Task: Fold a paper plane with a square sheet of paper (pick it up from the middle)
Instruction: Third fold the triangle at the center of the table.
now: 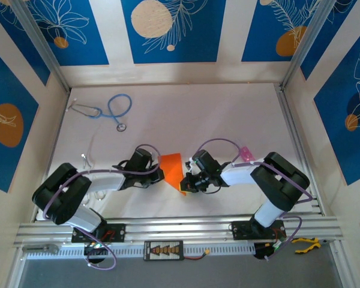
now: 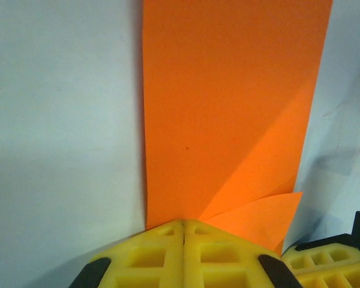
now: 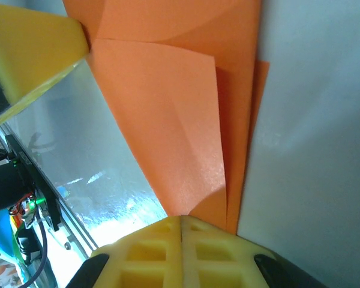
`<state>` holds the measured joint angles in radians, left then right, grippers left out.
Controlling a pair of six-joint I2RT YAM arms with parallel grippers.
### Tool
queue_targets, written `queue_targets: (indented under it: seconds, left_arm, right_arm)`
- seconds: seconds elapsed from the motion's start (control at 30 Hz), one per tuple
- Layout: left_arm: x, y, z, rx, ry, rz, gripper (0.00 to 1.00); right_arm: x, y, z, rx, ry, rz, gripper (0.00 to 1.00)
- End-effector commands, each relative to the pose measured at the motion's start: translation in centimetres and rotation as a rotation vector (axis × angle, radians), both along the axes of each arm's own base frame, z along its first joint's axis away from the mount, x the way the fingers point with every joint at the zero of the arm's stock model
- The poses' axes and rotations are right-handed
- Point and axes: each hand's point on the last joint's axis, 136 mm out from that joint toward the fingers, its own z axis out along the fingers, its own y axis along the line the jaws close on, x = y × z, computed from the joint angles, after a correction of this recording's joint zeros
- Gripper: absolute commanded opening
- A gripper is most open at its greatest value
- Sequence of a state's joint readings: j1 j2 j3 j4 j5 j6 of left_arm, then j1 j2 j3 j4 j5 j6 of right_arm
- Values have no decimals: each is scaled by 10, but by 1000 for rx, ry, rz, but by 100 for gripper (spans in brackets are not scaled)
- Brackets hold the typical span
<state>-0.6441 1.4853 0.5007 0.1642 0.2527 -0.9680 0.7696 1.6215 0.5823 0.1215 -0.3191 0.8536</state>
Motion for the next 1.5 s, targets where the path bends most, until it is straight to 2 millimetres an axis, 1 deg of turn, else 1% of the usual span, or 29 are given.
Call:
queue_targets:
  seconds: [0.0, 0.1, 0.17, 0.3, 0.4, 0.47, 0.57, 0.67, 0.73, 0.83, 0.9, 0.97, 1.07, 1.13, 1.2, 1.27, 1.33, 1.4, 1.47]
  left_arm:
    - [3, 36, -13, 138, 12, 66, 5]
    - [3, 44, -12, 162, 13, 75, 5]
    - [4, 46, -6, 162, 2, 74, 6]
    - [8, 36, 19, 96, -59, 54, 6]
    - [8, 24, 38, 39, -105, 25, 6]
    - [5, 10, 47, -15, -132, -8, 7]
    - [0, -14, 52, -77, -151, -81, 8]
    - [-3, -33, 45, -95, -138, -146, 9]
    - [-3, -39, 36, -87, -116, -157, 9]
    - [-3, -30, 10, -19, -47, -117, 8]
    - [-8, -24, -6, 27, 0, -109, 7]
    - [-14, -16, -20, 57, 41, -93, 5]
    - [-23, -6, -31, 76, 63, -74, 5]
    - [-27, -1, -34, 83, 70, -64, 5]
    - [-30, 2, -35, 86, 71, -59, 5]
    - [-31, 3, -35, 87, 72, -59, 5]
    - [-30, 2, -34, 87, 70, -59, 5]
    - [-28, 1, -32, 85, 66, -60, 5]
    - [-27, 0, -31, 87, 61, -60, 5]
  right_arm:
    - [-26, -27, -31, -140, 116, 15, 1]
    - [-26, -27, -30, -139, 114, 14, 1]
    - [-25, -28, -30, -142, 113, 15, 1]
    - [-23, -26, -28, -138, 109, 14, 1]
    - [-22, -25, -27, -137, 107, 12, 1]
    - [-21, -23, -27, -134, 106, 13, 1]
    - [-19, -22, -26, -131, 103, 12, 1]
    - [-18, -21, -24, -130, 101, 12, 1]
    - [-19, -21, -23, -127, 98, 14, 1]
    - [-16, -19, -18, -116, 86, 16, 1]
    - [-13, -14, -9, -94, 70, 24, 2]
    - [-9, -7, 5, -59, 41, 33, 2]
    - [-3, 7, 30, 12, -8, 66, 3]
    - [-1, 18, 44, 55, -35, 96, 4]
    - [2, 27, 49, 66, -51, 118, 4]
    - [4, 30, 41, 40, -35, 123, 5]
    - [3, 28, 25, 0, -4, 120, 6]
    - [-2, 23, 8, -40, 27, 114, 6]
    - [-11, 15, -4, -66, 55, 110, 6]
